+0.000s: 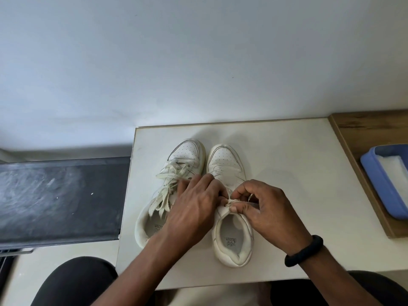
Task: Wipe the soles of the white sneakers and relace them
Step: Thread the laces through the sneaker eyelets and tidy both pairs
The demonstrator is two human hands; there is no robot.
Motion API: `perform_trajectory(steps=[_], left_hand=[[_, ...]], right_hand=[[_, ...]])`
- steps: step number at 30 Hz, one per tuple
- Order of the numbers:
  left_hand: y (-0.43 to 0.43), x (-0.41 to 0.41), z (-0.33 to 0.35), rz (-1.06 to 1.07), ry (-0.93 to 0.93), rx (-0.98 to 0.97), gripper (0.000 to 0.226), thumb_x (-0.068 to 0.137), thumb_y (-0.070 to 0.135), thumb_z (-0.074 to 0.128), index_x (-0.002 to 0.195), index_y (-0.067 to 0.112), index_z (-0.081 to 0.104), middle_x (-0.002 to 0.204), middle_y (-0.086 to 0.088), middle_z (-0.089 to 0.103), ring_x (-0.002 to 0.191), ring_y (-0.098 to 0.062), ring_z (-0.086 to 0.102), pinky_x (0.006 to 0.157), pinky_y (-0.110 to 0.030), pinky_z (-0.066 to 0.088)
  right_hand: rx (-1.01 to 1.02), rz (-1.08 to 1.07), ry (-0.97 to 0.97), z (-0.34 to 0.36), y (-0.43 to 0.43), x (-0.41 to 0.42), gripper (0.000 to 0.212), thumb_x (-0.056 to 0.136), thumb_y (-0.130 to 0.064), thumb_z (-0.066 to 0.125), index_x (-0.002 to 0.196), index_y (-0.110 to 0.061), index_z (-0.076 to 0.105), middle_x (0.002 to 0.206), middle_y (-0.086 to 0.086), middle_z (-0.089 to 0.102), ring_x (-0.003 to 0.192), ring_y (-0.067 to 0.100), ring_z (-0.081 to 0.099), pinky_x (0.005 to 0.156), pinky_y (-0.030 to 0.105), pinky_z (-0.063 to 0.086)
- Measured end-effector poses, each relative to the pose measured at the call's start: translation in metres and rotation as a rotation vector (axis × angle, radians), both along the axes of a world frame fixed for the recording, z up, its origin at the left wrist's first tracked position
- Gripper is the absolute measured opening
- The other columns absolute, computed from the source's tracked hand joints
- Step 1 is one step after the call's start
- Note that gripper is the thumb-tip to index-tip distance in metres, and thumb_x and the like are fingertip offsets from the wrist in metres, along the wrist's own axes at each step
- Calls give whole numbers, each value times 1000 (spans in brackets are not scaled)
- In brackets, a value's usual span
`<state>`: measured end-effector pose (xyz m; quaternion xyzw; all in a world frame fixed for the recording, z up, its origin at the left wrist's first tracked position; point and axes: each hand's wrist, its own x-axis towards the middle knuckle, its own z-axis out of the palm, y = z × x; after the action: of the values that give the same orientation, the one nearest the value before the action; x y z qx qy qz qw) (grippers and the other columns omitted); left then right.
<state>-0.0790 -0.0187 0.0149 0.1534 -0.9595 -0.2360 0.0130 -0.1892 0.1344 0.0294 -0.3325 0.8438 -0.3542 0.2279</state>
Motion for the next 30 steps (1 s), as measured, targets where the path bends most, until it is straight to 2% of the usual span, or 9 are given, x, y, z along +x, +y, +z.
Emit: perform_trajectory(steps=[3,7,11,16,19,26,30], left_hand=[[0,2,0,43,39,-89,31,98,35,27,100,28,57,99,8,54,94,-17,47,83,-35,27],[-12,6,4,78,116,-223,15,100,24,44,97,26,58,98,5,53,93,-22,52,85,-39,26],[-14,5,8,85,101,-277,24,99,24,36,97,25,60,102,3,53,97,-25,54,93,-49,33],[-24,8,5,168,106,-350,20,94,3,60,97,21,65,109,-4,57,101,-31,56,103,-60,27],[-29,10,6,201,75,-373,23,89,2,71,97,23,65,115,-3,59,105,-31,56,105,-61,22],[-35,10,5,308,71,-378,29,83,-4,71,98,21,66,125,-5,58,114,-32,54,106,-67,22],[-35,11,4,361,81,-364,31,83,-8,67,99,18,66,130,-8,58,119,-34,53,107,-70,20]], right_hand=[[17,28,-22,2,3,-4,19,79,-28,84,93,-33,72,81,-15,65,79,2,62,67,14,50],[15,19,-28,3,5,-4,21,78,-26,84,94,-34,72,79,-14,64,79,3,62,69,13,48],[2,24,7,4,5,-4,24,76,-23,86,94,-31,74,81,-13,62,81,4,62,71,11,47],[-12,39,64,5,5,-3,26,73,-23,88,94,-31,75,82,-13,58,82,3,61,72,11,46],[-12,51,41,6,7,-4,28,73,-23,88,96,-33,74,77,-12,62,78,6,62,72,16,50],[19,37,28,8,9,-5,32,76,-26,86,101,-37,70,73,-13,66,80,3,64,71,7,42],[46,17,23,10,10,-5,34,75,-28,86,102,-37,68,74,-14,66,78,2,65,72,12,44]])
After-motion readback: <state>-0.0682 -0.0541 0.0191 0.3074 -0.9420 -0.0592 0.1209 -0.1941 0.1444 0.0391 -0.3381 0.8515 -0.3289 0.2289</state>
